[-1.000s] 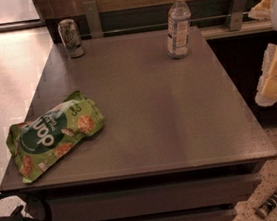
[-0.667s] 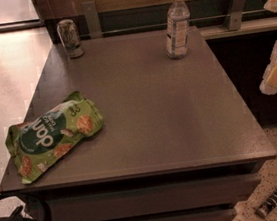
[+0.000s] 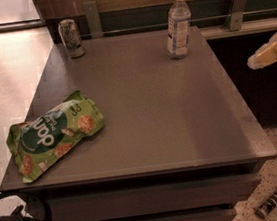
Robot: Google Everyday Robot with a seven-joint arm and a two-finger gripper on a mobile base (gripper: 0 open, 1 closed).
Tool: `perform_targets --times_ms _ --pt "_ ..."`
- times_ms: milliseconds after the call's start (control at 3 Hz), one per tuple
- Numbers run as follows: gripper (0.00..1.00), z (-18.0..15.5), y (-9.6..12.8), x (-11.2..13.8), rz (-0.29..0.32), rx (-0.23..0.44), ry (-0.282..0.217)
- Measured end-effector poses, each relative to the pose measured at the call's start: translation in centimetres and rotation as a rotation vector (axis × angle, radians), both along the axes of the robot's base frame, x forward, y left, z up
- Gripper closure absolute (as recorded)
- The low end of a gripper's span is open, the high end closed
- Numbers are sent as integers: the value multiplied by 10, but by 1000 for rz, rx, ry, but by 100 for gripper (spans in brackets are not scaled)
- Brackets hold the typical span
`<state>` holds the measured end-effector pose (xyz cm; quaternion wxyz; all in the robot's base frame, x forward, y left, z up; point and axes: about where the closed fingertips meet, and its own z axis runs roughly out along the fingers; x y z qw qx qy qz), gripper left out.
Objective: Move blue plastic bottle near green rice chip bag
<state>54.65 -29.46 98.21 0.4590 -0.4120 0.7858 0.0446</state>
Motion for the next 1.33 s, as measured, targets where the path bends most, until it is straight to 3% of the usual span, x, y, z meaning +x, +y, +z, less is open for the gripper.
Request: perform_targets --times_ms 333,667,1333 --pt "0 27 3 56 -14 220 -237" --pt "0 48 13 93 6 344 -358" --pt "0 47 18 111 -2 361 -347"
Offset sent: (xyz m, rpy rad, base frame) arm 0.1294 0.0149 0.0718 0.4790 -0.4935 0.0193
